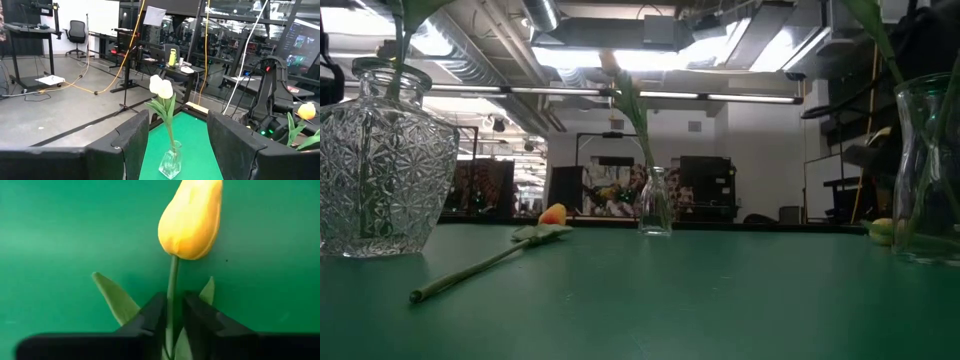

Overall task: Sort flowers into vase by color
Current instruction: Put the yellow tulip into the bottom left transparent vase

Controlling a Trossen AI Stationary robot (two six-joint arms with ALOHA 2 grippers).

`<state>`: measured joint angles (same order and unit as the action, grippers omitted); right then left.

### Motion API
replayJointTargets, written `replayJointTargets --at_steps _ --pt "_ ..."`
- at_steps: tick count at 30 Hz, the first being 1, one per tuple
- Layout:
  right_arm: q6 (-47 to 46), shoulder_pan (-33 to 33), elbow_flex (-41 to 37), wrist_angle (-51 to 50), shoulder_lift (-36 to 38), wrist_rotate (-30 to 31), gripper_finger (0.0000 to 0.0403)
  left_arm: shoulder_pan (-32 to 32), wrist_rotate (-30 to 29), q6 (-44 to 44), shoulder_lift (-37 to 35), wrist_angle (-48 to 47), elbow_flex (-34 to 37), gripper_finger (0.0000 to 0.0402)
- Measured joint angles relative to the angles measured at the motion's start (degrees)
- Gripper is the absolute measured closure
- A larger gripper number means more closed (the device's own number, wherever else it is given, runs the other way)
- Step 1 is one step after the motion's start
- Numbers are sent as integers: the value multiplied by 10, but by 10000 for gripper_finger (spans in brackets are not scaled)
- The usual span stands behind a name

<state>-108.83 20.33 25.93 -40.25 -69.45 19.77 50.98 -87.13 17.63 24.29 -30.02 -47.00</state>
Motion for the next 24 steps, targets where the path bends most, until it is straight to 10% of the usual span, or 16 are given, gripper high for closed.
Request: replayJointTargets --at_steps 5,24 --pt "8 -2 0 1 0 0 393 0 0 0 0 0 0 205" --pt "120 -66 117 -89 3 117 397 0 0 0 0 0 0 205"
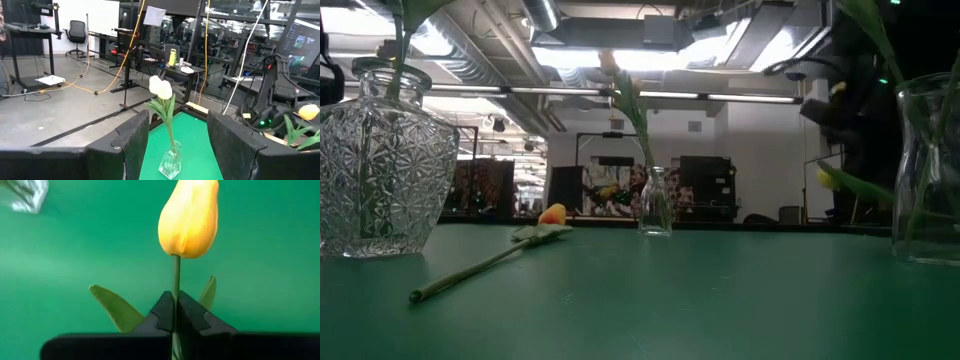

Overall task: Sort flowers into vase by color
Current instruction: Put the yellow tulip into the bottom left transparent vase

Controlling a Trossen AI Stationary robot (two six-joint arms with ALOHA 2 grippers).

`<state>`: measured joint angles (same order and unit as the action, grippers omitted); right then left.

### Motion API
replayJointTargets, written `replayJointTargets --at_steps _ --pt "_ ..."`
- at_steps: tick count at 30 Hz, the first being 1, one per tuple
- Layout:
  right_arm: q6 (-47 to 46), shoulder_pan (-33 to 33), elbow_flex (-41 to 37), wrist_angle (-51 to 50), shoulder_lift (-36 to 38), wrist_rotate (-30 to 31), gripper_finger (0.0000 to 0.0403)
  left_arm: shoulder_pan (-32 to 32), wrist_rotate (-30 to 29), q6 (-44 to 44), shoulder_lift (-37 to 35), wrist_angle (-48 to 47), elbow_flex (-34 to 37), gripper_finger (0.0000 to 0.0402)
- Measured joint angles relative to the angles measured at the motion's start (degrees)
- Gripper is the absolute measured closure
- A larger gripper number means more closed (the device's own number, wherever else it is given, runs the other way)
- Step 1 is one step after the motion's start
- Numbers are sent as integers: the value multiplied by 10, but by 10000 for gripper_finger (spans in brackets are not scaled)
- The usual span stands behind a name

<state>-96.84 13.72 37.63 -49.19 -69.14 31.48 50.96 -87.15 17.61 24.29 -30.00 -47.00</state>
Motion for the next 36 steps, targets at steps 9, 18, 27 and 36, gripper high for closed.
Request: replayJointTargets --at_steps 9,18,27,36 --pt "169 -90 98 -45 0 32 397 0 0 -2 0 0 0 205" --pt "352 -176 245 -99 0 55 391 0 0 -2 0 0 0 205" --pt "540 -230 396 -60 0 96 392 0 0 -1 0 0 0 205" --pt "748 -228 446 165 1 24 394 0 0 -1 0 0 0 205"
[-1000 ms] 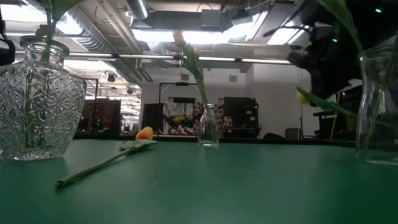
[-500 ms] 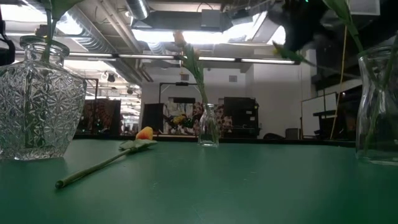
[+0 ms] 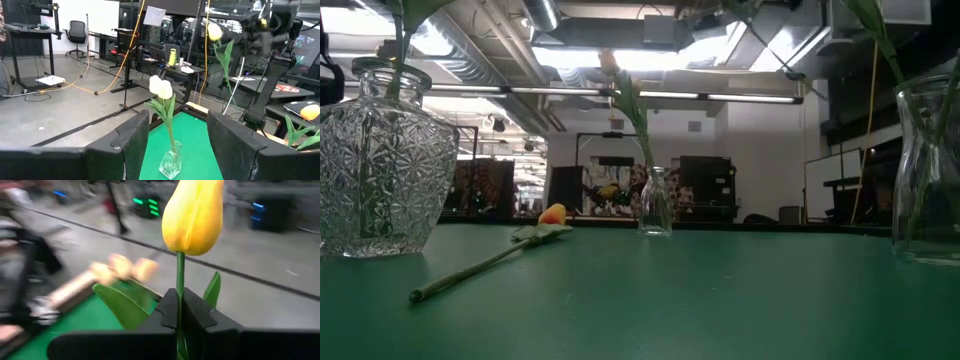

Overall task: Sort flowers into vase by color
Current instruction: Put the yellow tulip into the bottom left transparent vase

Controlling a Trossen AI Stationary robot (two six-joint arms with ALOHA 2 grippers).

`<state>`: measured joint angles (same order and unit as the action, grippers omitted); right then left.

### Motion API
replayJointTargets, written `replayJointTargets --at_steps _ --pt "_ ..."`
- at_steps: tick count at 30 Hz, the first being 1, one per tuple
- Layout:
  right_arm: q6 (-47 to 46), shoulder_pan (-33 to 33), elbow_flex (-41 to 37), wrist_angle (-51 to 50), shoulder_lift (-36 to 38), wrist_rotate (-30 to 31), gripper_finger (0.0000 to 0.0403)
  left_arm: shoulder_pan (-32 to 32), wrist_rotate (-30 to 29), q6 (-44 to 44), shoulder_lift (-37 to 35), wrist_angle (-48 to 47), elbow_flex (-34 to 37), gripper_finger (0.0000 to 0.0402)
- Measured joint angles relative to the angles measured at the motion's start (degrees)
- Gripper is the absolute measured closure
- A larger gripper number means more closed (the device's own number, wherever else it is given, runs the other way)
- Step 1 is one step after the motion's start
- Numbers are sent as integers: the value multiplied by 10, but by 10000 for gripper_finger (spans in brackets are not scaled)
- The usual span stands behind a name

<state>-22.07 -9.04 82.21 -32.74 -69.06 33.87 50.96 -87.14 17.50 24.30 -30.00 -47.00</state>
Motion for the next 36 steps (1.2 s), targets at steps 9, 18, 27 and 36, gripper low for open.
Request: replayJointTargets --at_steps 9,18,27,36 --pt "77 0 -1 175 -22 -164 397 0 0 2 0 0 0 206" --pt "80 1 -1 315 -96 -319 395 0 0 4 0 0 0 206" --pt "80 21 -1 435 -173 -391 393 0 0 4 0 0 0 206" --pt "125 92 -2 578 -232 -424 394 0 0 4 0 0 0 206"
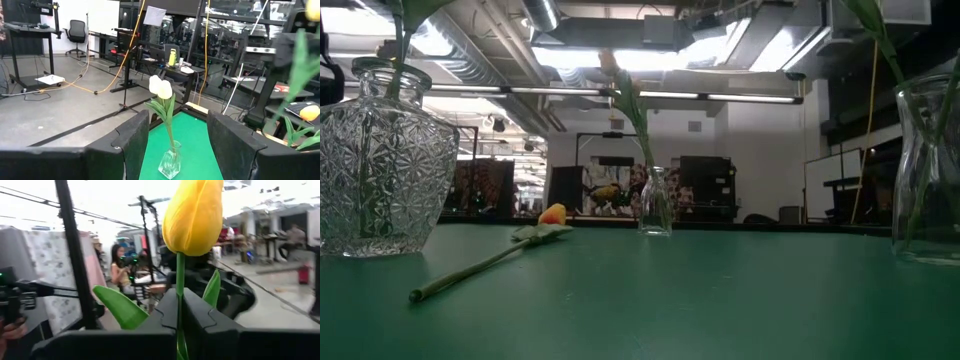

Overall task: Sort flowers into vase by color
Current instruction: Put the yellow tulip into the bottom left transparent vase

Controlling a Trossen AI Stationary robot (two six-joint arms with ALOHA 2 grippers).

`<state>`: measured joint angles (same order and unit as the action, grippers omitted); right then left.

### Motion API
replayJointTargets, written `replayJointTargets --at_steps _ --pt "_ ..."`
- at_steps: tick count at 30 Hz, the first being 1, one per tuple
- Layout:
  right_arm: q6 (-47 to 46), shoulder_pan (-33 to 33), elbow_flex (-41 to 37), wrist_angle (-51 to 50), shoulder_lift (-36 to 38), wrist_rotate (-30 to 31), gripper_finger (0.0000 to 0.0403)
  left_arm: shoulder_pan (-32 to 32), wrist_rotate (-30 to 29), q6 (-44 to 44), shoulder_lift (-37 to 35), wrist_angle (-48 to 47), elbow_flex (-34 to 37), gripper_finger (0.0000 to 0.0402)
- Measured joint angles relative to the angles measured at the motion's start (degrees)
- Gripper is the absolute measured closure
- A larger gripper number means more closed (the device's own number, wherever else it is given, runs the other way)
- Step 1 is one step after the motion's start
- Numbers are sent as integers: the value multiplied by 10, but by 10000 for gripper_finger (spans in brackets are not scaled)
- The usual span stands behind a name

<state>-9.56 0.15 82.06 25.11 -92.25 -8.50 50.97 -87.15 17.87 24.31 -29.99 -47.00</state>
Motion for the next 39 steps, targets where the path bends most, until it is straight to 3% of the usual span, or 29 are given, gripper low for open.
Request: replayJointTargets --at_steps 10,16,25,31,39 --pt "40 69 0 150 -67 3 394 0 0 0 0 0 0 205" --pt "36 78 0 182 -94 2 392 0 0 1 0 0 0 205" --pt "15 76 2 269 -138 -48 391 0 0 2 0 0 0 205" --pt "16 73 24 278 -139 -76 391 0 0 2 0 0 0 205" --pt "-10 68 89 279 -186 -161 391 0 0 2 0 0 0 205"
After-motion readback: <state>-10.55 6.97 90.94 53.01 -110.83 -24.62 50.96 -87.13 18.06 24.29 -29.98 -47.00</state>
